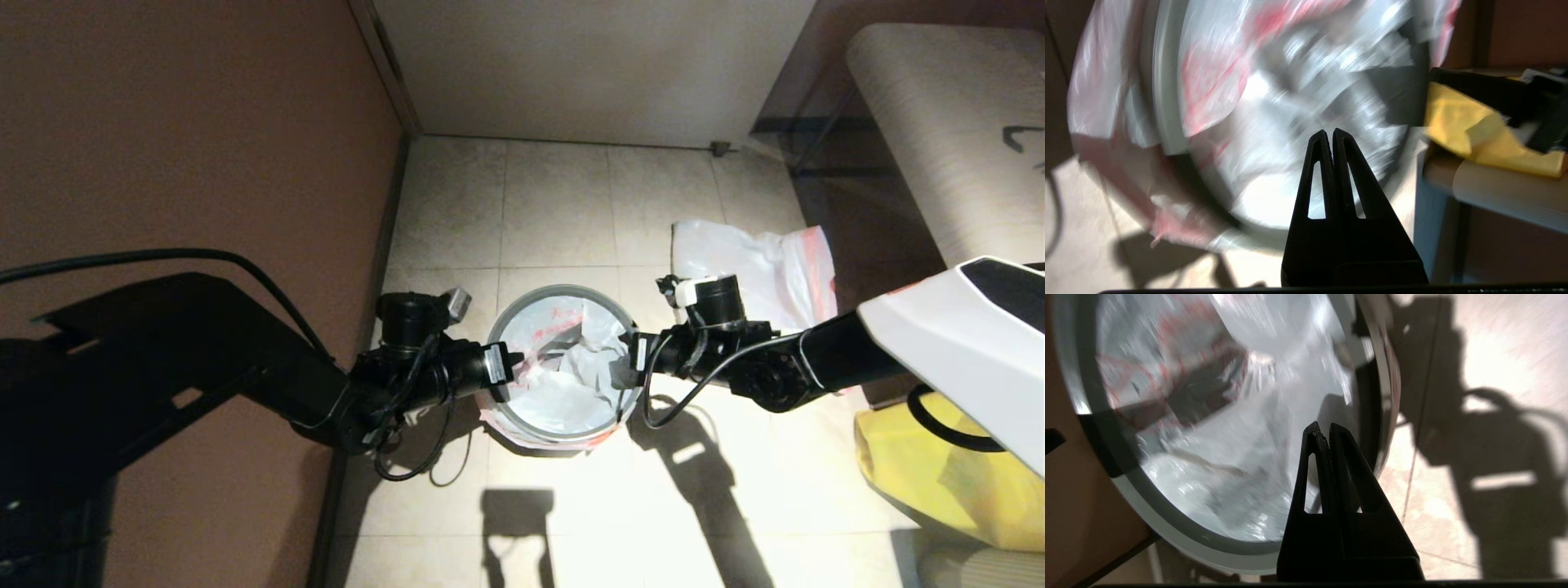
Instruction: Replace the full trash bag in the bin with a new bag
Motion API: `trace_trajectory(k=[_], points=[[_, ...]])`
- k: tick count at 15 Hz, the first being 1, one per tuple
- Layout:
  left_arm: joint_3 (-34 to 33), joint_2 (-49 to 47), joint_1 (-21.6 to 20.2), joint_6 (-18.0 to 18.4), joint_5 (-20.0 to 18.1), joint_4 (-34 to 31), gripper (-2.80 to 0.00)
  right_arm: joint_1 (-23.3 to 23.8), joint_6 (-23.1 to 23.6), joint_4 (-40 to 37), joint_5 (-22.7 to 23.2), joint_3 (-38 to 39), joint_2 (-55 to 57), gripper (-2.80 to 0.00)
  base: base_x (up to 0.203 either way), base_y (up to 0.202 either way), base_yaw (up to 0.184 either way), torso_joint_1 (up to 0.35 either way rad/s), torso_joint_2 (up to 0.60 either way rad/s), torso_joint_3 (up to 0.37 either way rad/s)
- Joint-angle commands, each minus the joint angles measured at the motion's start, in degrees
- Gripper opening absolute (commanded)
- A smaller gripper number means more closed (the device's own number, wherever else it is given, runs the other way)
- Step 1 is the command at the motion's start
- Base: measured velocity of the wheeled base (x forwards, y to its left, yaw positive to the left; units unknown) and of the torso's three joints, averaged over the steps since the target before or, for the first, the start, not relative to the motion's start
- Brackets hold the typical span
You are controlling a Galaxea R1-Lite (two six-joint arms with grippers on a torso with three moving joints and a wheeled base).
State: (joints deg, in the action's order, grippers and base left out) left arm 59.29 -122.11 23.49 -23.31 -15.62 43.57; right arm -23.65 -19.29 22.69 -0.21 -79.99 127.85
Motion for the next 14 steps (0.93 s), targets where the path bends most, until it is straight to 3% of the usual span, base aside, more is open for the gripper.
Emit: trace_trajectory(k=[1, 3, 4, 5, 6, 7, 10, 14], points=[[-1.7, 12.8, 2.6, 0.2, 8.7, -0.2, -2.80, -1.5, 1.4, 0.4, -6.5, 1.8, -10.8, -2.80, 0.000, 0.000, 0.000, 0.000, 0.00, 0.000], [-2.5, 20.0, 3.7, 2.4, 15.8, -3.8, -2.80, -2.9, 4.9, 0.2, -11.9, 3.0, -16.5, -2.80, 0.000, 0.000, 0.000, 0.000, 0.00, 0.000], [-3.8, 23.4, 4.9, 3.5, 20.8, -5.3, -2.80, -3.8, 5.6, 0.4, -15.2, 5.6, -19.1, -2.80, 0.000, 0.000, 0.000, 0.000, 0.00, 0.000], [-5.2, 26.2, 6.2, 5.5, 28.2, -6.4, -2.80, -4.6, 6.0, 0.4, -17.8, 9.0, -22.4, -2.80, 0.000, 0.000, 0.000, 0.000, 0.00, 0.000], [-6.1, 28.9, 7.3, 8.9, 34.7, -7.0, -2.80, -4.8, 6.5, 0.5, -19.1, 12.1, -26.3, -2.80, 0.000, 0.000, 0.000, 0.000, 0.00, 0.000], [-6.8, 31.7, 8.0, 12.0, 38.5, -7.3, -2.80, -4.4, 7.2, 0.5, -19.8, 15.2, -30.1, -2.80, 0.000, 0.000, 0.000, 0.000, 0.00, 0.000], [-12.0, 39.1, 8.8, 20.7, 44.4, -7.5, -2.80, -1.9, 8.8, 0.5, -21.2, 25.7, -42.0, -2.80, 0.000, 0.000, 0.000, 0.000, 0.00, 0.000], [-17.2, 50.4, 4.5, 26.6, 47.6, -7.1, -2.80, 0.1, 10.7, 2.9, -23.5, 36.1, -58.4, -2.80, 0.000, 0.000, 0.000, 0.000, 0.00, 0.000]])
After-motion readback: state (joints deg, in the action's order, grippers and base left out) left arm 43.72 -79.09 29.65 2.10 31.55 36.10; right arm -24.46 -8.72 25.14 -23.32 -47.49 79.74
